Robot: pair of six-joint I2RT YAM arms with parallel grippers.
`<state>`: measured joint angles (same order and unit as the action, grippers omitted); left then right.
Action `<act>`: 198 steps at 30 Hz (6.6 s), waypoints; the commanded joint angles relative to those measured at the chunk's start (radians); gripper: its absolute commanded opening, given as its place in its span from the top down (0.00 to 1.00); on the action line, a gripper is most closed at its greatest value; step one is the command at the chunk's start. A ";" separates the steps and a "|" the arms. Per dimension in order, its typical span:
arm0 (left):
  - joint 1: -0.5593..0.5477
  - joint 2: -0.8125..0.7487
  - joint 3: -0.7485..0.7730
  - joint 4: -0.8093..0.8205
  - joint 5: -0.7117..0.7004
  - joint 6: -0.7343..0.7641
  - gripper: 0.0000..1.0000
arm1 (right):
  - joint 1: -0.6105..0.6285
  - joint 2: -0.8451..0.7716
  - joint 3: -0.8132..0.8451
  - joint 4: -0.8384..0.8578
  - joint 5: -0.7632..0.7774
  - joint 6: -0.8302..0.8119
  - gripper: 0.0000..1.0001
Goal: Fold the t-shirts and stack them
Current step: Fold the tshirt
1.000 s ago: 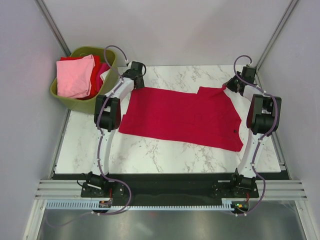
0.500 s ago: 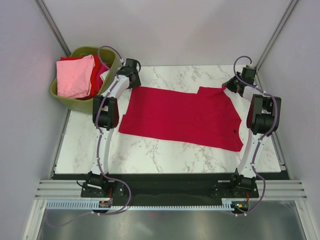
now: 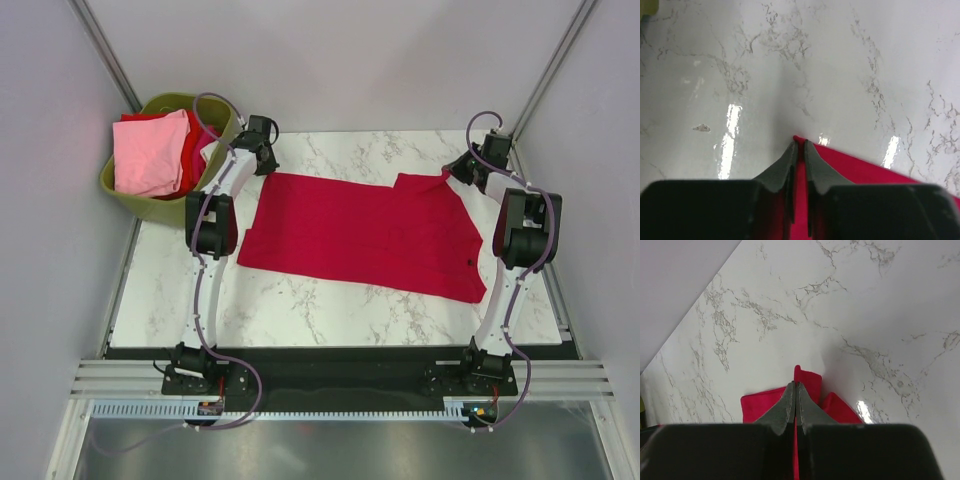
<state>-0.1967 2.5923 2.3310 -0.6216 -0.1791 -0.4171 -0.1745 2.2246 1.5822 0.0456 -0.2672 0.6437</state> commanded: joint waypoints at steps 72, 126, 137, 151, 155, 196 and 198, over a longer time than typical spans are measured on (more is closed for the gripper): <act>0.008 -0.759 -1.111 0.839 -0.030 0.031 0.98 | 0.067 -1.051 -0.679 -0.271 0.123 -0.202 1.00; 0.023 -1.135 -1.530 0.872 -0.028 -0.221 0.35 | 0.115 -1.394 -1.067 -0.205 0.080 -0.071 0.46; -0.081 -1.014 -1.345 0.769 0.037 -0.201 0.44 | 0.288 -0.926 -0.817 -0.112 0.175 -0.102 0.52; -0.408 -0.715 -1.067 0.746 0.173 -0.262 0.49 | 0.305 -0.620 -0.636 -0.113 0.128 -0.128 0.50; -0.454 -0.620 -0.972 0.720 0.230 -0.328 0.51 | 0.306 -0.583 -0.626 -0.127 0.106 -0.133 0.50; -0.494 -0.394 -0.748 0.554 0.305 -0.407 0.52 | 0.320 -1.013 -0.963 -0.180 -0.373 -0.015 0.50; -0.495 -0.399 -0.748 0.556 0.303 -0.404 0.52 | 0.314 -1.062 -0.912 -0.234 -0.266 -0.045 0.50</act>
<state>-0.6876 2.1986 1.5440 -0.0738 0.1143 -0.8108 0.1440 1.2461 0.6121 -0.1448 -0.5797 0.6167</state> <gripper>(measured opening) 0.480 0.494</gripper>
